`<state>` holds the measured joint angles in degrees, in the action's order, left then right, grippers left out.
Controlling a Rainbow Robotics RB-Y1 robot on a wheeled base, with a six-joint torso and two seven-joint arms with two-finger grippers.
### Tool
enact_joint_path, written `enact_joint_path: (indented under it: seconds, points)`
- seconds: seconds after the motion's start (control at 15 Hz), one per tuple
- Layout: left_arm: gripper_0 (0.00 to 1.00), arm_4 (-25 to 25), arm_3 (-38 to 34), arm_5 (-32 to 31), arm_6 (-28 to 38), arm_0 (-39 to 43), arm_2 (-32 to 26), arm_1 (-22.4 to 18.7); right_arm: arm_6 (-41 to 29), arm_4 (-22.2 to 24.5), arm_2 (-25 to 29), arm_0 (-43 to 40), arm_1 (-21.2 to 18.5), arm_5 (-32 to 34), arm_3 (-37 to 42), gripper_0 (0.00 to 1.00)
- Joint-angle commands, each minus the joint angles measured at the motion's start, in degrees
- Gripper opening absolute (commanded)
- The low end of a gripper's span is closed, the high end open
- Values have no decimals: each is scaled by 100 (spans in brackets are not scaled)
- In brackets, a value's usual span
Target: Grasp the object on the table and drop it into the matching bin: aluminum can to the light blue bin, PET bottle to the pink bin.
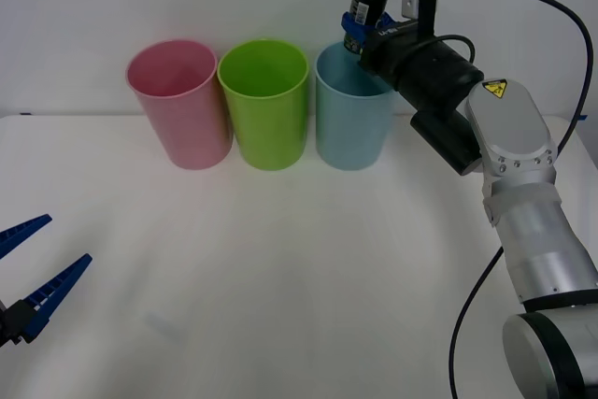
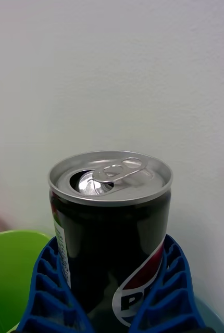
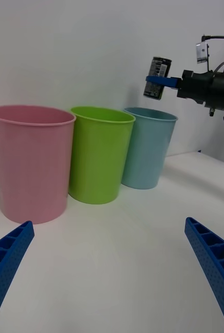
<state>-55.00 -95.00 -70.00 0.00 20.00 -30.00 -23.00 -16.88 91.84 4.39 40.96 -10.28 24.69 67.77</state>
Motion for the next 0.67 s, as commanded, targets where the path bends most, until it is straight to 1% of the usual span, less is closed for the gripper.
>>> enact_joint_path:
  seconds: [0.07, 0.13, 0.2, 0.27, 0.67]
  points:
    - [100, 0, 0, 0, 0, 0, 0, 0, 1, -8, 0, 0, -9, 1, 8, 0]
    - [100, 0, 0, 0, 0, 0, 0, 0, 1, 1, 9, 0, 0, 1, 8, 11]
    - [100, 0, 0, 0, 0, 0, 0, 0, 10, -8, 27, 0, 0, 1, 8, 77]
    - [100, 0, 0, 0, 0, 0, 0, 0, 18, -8, 27, 0, -9, 1, 8, 100]
    - [100, 0, 0, 0, 0, 0, 0, 0, 54, -184, 44, -18, -79, 194, 43, 100]
